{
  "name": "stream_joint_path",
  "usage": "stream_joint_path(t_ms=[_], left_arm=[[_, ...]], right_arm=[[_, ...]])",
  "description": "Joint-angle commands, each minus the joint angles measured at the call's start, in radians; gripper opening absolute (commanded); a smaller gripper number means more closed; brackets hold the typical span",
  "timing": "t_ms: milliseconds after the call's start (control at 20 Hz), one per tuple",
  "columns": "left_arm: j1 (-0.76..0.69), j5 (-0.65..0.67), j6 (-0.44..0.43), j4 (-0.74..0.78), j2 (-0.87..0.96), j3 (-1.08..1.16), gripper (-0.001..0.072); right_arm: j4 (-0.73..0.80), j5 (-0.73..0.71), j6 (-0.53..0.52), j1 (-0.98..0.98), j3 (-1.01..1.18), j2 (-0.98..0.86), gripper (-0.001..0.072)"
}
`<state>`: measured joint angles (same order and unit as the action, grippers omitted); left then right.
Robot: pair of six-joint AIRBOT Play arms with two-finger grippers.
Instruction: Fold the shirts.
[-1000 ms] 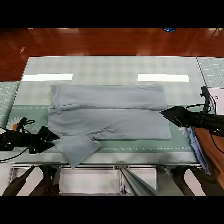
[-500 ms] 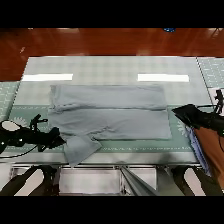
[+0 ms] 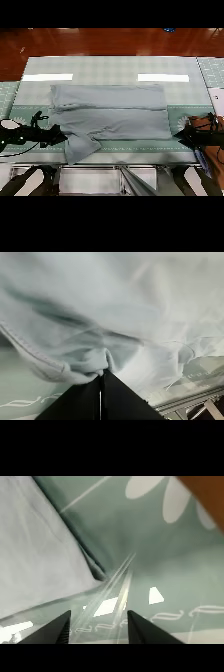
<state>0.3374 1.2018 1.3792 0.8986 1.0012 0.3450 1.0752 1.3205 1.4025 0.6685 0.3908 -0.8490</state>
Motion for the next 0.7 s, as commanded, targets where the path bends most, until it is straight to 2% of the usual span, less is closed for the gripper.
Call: stream_joint_path(t_ms=[0, 400, 650], left_arm=[[0.000, -0.014, -0.019, -0.017, 0.001, 0.001, 0.0023], [-0.001, -0.014, -0.033, -0.017, 0.001, 0.001, 0.0023], [-0.001, -0.014, -0.033, -0.017, 0.001, 0.001, 0.0024]], right_arm=[[-0.051, 0.004, -0.036, 0.001, -0.012, -0.089, 0.0412], [-0.132, -0.080, -0.079, 0.001, -0.011, -0.238, 0.0412], [-0.211, -0.161, -0.103, 0.000, -0.010, -0.254, 0.0411]])
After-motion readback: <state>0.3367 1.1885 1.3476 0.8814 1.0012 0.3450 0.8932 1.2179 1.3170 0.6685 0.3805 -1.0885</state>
